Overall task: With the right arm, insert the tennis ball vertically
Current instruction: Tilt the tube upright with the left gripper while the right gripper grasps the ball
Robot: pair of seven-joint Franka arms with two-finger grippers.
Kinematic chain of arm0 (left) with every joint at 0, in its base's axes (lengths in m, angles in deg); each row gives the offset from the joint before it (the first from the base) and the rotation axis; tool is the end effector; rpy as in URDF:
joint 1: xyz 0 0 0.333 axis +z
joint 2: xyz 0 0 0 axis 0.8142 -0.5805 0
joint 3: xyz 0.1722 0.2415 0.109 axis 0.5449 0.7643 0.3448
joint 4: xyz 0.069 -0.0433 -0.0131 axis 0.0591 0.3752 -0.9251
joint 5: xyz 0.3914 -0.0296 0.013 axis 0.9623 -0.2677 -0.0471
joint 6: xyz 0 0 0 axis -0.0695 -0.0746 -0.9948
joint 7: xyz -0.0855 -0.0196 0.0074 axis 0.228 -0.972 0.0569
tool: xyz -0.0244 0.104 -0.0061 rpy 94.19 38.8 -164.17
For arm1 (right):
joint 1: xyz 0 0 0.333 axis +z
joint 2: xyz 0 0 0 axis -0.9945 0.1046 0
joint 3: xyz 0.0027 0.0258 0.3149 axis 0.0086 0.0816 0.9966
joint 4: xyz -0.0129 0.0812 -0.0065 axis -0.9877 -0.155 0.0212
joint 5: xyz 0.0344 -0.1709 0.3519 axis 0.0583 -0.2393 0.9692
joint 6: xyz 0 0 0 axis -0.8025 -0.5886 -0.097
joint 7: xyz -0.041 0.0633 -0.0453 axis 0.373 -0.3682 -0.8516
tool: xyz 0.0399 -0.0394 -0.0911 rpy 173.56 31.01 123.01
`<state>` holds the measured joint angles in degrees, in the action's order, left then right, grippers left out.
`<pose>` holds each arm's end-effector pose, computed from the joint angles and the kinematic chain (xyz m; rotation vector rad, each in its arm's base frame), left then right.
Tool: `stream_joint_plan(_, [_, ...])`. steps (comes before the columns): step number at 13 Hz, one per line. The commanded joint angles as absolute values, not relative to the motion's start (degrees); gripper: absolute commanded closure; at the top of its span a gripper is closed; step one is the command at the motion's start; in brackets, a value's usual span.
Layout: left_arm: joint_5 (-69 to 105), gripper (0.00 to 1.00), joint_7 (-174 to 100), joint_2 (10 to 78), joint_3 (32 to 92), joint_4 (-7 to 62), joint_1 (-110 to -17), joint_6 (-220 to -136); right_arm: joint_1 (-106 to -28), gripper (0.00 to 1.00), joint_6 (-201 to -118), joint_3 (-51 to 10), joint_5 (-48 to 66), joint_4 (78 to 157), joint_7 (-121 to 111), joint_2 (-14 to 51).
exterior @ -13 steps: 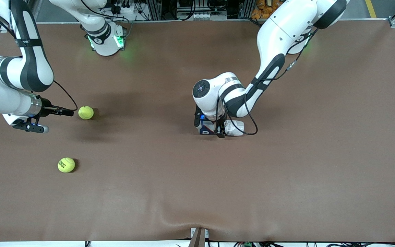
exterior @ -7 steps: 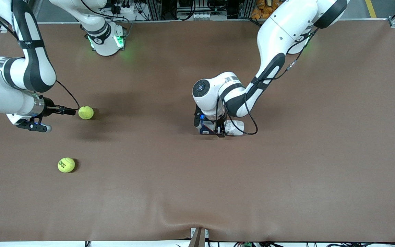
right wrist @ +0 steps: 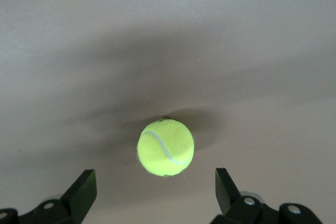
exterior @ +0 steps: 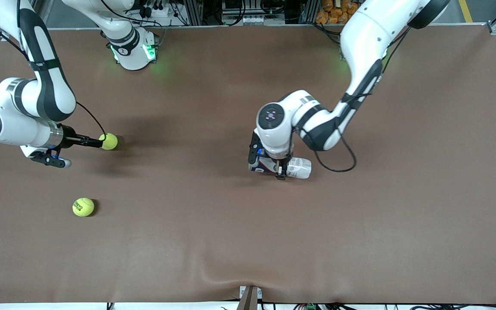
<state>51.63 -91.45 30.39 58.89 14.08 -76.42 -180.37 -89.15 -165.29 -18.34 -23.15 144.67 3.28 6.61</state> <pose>0.5537 -0.4338 0.2743 -1.9485 2.3015 0.1049 0.5137 -0.0729 0.2737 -3.0168 0.3948 0.4287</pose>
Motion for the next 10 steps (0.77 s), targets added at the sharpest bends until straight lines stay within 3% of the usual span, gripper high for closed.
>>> stream_joint_plan(1, [42.69, 0.37, -99.33, 31.42, 58.61, 11.09, -74.38, -180.17, -89.19, 0.0, -171.47, -18.04, -22.6, 149.61, 3.52, 6.45])
stream_joint_plan(10, [10.26, 0.38, -122.97, 30.81, 58.26, 9.41, -67.7, -191.15, -89.36, 0.0, -181.86, -17.87, -22.42, 154.98, 3.87, 10.76])
